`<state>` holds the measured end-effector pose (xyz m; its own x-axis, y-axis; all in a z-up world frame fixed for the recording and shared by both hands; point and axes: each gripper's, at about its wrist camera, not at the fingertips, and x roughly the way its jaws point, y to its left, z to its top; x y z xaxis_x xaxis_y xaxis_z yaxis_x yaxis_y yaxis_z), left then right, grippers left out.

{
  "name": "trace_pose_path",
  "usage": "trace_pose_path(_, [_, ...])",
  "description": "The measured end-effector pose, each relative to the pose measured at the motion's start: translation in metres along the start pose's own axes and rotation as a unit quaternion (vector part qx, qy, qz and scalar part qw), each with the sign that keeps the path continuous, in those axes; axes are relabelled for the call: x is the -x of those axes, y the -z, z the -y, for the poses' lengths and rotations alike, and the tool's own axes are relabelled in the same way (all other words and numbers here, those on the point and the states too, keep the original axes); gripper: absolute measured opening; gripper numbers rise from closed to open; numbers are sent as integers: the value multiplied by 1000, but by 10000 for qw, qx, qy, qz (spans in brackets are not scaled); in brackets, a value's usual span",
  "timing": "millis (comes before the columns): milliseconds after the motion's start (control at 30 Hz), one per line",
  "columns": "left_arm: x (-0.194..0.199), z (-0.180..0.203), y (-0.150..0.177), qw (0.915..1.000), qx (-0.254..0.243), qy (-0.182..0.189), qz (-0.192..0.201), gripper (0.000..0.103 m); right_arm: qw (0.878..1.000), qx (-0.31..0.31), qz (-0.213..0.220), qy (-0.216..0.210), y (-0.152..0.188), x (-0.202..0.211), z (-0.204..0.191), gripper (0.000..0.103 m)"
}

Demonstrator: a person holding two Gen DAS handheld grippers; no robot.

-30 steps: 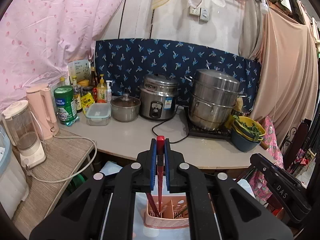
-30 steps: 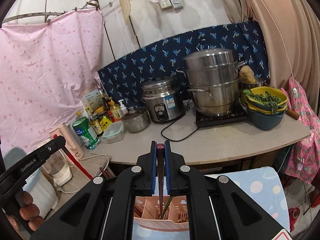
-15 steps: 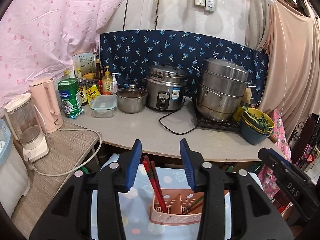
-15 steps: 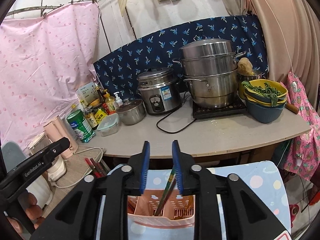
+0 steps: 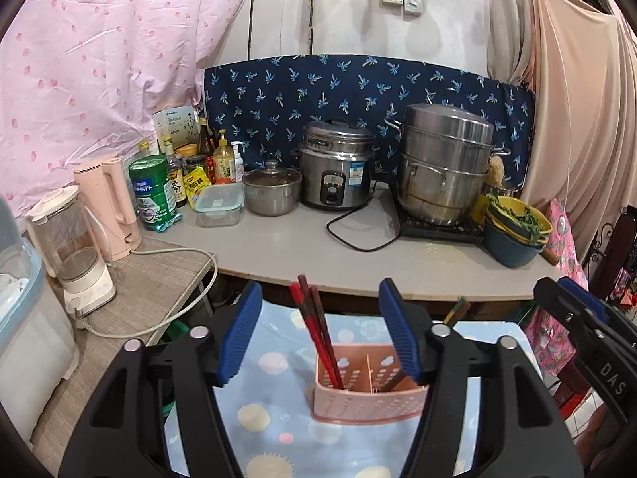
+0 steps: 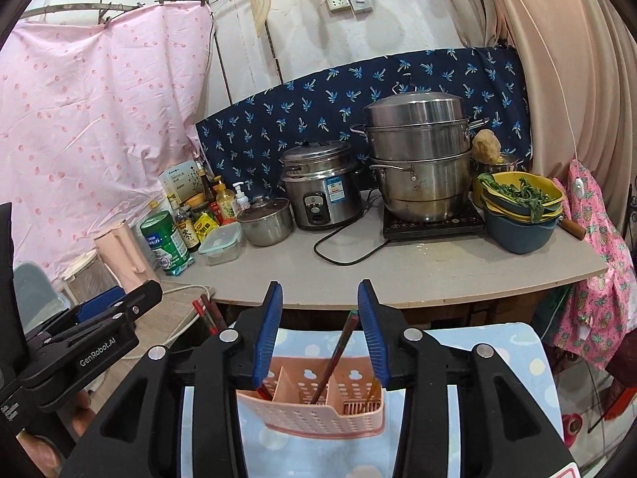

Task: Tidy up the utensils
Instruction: 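Open both tools to drop the chopsticks into the pink holder, then withdraw both open tools from the holder back to the remaining chopsticks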

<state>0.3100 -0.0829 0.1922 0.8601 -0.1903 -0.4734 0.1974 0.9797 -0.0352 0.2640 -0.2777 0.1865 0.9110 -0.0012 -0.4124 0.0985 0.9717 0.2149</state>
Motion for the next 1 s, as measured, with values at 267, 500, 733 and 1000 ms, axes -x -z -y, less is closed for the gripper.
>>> trace_pose_path(267, [25, -4, 36, 9995, -218, -101, -213, 66, 9997, 177, -187, 52, 37, 40, -1, 42])
trace_pose_path(500, [49, -6, 74, 9983, -362, -164, -425, 67, 9986, 226, -464, 129, 85, 72, 1, 42])
trace_pose_path(733, [74, -12, 118, 9971, -329, -138, -673, 68, 9966, 253, -765, 190, 131, 98, 1, 42])
trace_pose_path(1000, [91, -23, 176, 9939, -220, -140, -1076, 68, 9887, 468, -1415, 183, 209, 115, -1, 42])
